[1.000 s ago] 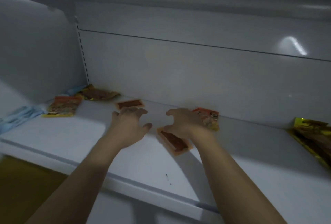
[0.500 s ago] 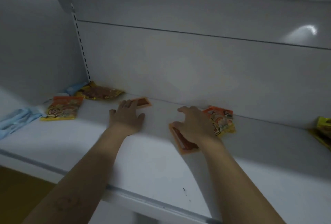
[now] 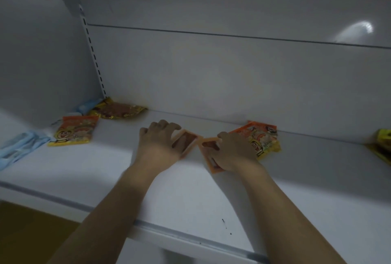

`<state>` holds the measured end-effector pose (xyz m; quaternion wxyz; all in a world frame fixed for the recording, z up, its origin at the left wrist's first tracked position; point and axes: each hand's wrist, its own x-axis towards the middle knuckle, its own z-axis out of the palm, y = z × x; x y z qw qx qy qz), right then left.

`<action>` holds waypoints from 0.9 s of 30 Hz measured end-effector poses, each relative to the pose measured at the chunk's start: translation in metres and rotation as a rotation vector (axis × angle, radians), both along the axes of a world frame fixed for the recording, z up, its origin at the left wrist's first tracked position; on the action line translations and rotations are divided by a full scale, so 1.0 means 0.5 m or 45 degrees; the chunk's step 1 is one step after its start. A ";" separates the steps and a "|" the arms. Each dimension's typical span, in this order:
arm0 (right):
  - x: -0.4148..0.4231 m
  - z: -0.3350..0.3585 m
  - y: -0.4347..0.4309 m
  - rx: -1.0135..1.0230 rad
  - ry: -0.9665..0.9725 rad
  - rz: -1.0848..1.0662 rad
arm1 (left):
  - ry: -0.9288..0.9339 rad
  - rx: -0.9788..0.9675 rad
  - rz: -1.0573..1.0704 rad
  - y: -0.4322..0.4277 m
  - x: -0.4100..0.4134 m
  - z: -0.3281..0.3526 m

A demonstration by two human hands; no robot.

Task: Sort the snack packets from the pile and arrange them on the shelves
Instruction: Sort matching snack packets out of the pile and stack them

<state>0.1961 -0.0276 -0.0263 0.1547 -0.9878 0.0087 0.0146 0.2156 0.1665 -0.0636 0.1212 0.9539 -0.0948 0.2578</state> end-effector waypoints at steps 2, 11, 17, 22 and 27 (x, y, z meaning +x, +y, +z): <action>-0.002 0.004 -0.003 -0.033 0.058 -0.019 | 0.167 0.124 0.093 0.000 -0.003 -0.004; 0.013 0.007 -0.022 0.278 0.168 -0.031 | 0.366 0.123 0.005 -0.010 -0.010 0.011; 0.020 -0.002 -0.017 0.262 0.129 0.031 | 0.596 -0.185 0.018 -0.018 -0.007 0.025; 0.018 -0.008 -0.010 0.240 0.016 -0.032 | 0.595 -0.450 -0.063 -0.017 -0.016 0.026; 0.019 -0.009 -0.011 0.307 -0.014 -0.017 | 0.467 -0.468 -0.126 -0.026 -0.025 0.036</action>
